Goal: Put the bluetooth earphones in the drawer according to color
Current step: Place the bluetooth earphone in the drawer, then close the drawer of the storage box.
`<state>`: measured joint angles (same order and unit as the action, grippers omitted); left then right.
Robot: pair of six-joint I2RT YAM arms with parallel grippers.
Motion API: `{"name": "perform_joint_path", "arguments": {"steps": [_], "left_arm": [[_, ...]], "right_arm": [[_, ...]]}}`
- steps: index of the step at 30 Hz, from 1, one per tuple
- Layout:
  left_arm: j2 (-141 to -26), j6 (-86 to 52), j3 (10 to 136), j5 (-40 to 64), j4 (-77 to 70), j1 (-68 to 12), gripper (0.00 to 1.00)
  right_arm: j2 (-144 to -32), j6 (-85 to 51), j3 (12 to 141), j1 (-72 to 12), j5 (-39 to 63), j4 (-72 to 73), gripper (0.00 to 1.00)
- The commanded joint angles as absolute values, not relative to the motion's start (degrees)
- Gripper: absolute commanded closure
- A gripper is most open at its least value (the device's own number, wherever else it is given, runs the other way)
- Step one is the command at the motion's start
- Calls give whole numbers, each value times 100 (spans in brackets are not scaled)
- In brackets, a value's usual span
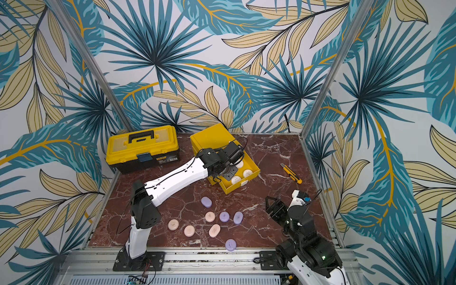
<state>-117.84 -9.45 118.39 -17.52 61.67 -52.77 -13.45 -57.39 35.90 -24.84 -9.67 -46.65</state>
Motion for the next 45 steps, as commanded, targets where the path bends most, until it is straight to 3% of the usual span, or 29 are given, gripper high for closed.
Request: {"name": "perform_joint_path", "arguments": {"steps": [1,15,24,26,30,39,45], "left_arm": [[-11909,-1024,11705,-1740,6253,-5256,55],[-11853,-1048,11875,-1865,6354,-5240,37],[-10563,-655,11870,-1928,5614,-5507,33],[-10257,-637,11828,-1982,5422,-5572,38],[-10169,-536,11848,-2252,5375,-5276,57],[-11020,-647,11918,-1641,4960,-4195,90],[-11682,-746,12595,-1471,5296,-3896,100]], "right_arm": [[-1305,-5697,3522,-2468,-1055,-4722,21],[-1405,-5653,3594,-2468,-1062,-4712,21],[-1589,-5646,3599,-2470,-921,-4505,21],[-1639,-5651,3562,-2470,-856,-4402,21],[-1848,-5694,3459,-2470,-602,-4038,28],[-2665,-5775,3424,-2470,13,-3102,67],[-3117,-5859,3290,-2470,129,-2452,74]]}}
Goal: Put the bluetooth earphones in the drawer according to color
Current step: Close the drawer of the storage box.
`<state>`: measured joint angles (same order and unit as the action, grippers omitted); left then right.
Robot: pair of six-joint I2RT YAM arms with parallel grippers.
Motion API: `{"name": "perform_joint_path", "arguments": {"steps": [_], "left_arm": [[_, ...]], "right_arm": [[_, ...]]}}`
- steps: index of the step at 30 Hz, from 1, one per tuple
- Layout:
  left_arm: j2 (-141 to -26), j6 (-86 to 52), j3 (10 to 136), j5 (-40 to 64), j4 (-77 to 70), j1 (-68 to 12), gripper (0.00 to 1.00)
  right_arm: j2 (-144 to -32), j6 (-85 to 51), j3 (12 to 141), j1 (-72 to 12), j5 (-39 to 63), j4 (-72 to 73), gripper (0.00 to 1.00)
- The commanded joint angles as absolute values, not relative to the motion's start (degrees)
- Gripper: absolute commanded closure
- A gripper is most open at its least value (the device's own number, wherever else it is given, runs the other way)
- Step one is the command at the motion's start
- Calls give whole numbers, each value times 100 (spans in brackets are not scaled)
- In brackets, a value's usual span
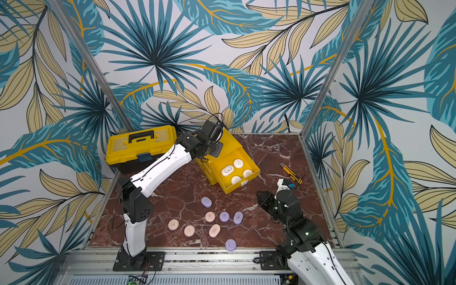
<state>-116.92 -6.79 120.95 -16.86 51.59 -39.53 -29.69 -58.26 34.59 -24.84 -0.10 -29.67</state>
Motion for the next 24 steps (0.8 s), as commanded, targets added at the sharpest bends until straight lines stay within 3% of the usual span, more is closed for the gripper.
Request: {"name": "perform_joint_path", "arguments": {"steps": [1,24], "left_arm": [[-11763,-771,12678,-1432,5369,-3864,100],[-12285,-870,12621,-776,6091,-3691,100]], "right_arm": [[-3222,-5881,3253,-2470,164,-2320,74],[-5639,-5594,3989,-2465,383,-242,73]]}}
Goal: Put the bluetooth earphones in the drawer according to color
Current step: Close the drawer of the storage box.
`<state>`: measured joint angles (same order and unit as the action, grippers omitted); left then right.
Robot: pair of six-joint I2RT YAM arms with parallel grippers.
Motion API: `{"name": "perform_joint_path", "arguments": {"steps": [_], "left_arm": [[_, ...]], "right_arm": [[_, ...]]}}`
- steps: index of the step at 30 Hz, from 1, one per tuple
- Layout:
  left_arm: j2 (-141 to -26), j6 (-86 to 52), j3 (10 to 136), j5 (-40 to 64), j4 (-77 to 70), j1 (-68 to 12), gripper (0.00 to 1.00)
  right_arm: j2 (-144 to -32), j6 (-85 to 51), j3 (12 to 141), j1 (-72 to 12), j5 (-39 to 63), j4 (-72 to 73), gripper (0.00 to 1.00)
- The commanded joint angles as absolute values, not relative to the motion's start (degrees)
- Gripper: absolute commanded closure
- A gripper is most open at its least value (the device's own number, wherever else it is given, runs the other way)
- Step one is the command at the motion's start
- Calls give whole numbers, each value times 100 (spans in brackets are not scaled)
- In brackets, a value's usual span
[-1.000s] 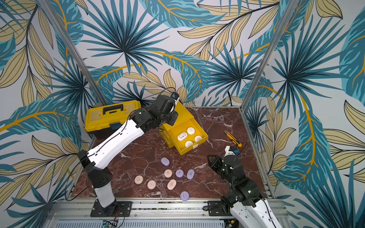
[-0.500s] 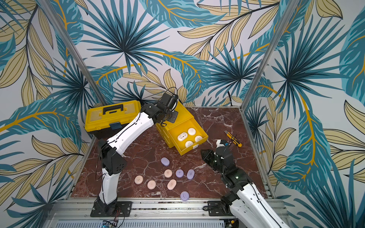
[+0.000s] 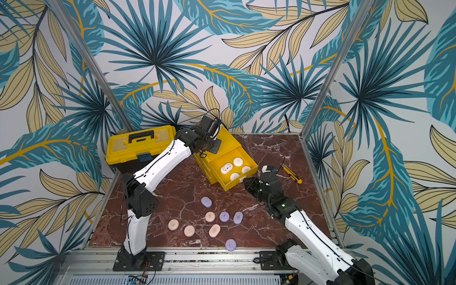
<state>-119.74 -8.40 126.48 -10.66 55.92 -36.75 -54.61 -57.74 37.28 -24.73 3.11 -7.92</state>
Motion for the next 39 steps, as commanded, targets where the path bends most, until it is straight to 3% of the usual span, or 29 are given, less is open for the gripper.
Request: {"name": "perform_joint_path", "arguments": {"steps": [1,21,39], "left_arm": [[-12303,-870,12621,-752,6105,-3685,100],[-12538,-888,12368,-347,6282,-3705,100],[-12545,-914,12184,-290,6319,-3788,100]], "right_arm": [[-5736,-5582,4053,-2470,399,-190,73],[-7674,-5643,5107,-2470,674,971,71],[-8584,-5765,5724,-2466,790,1413,69]]}}
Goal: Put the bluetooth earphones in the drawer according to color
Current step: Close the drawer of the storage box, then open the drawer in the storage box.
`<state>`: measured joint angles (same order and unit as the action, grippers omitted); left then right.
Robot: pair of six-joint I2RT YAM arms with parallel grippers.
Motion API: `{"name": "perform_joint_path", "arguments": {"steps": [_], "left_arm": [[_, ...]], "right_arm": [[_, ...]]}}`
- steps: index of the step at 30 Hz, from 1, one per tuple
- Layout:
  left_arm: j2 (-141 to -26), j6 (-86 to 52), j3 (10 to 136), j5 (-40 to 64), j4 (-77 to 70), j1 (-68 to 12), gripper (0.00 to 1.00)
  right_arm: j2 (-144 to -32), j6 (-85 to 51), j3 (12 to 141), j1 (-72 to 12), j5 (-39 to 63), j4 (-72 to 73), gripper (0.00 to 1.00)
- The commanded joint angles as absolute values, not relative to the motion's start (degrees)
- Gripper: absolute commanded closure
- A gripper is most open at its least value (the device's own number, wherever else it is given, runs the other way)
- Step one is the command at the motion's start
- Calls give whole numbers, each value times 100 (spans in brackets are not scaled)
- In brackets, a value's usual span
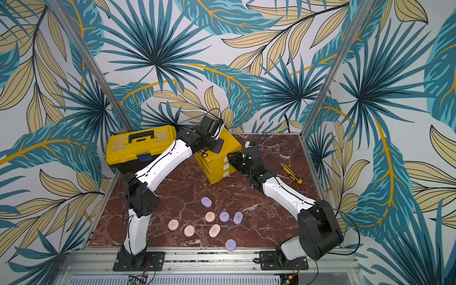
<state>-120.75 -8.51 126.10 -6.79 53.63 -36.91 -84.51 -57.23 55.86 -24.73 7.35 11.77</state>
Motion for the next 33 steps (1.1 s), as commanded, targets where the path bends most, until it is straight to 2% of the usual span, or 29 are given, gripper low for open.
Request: {"name": "perform_joint_path", "arguments": {"steps": [1,9,16,21,27,33], "left_arm": [[-12538,-914,12173,-281,6306,-3787,100],[-12544,-910,12138,-262,6302,-3785,100],[-12544,-913,12042,-247,6256,-3788,100],[-12553,-919,12028,-230,6249,-3787,100],[-12568,-949,12041,-212,6257,-3786,100],[-12568,-956,12032,-215,6275,-3796,100]], "right_arm": [[-8615,-5774,5764,-2469,804,1433,70],[-8755,-5861,5910,-2473,958,1527,67],[-7684,-5931,4864,-2510,798,1593,55],[-7153,-6142,4069,-2566,659,1714,53],[-7555,-6533,3519,-2583,827,2683,53],[-8187,-6675,3579,-2592,1100,3503,49]]}}
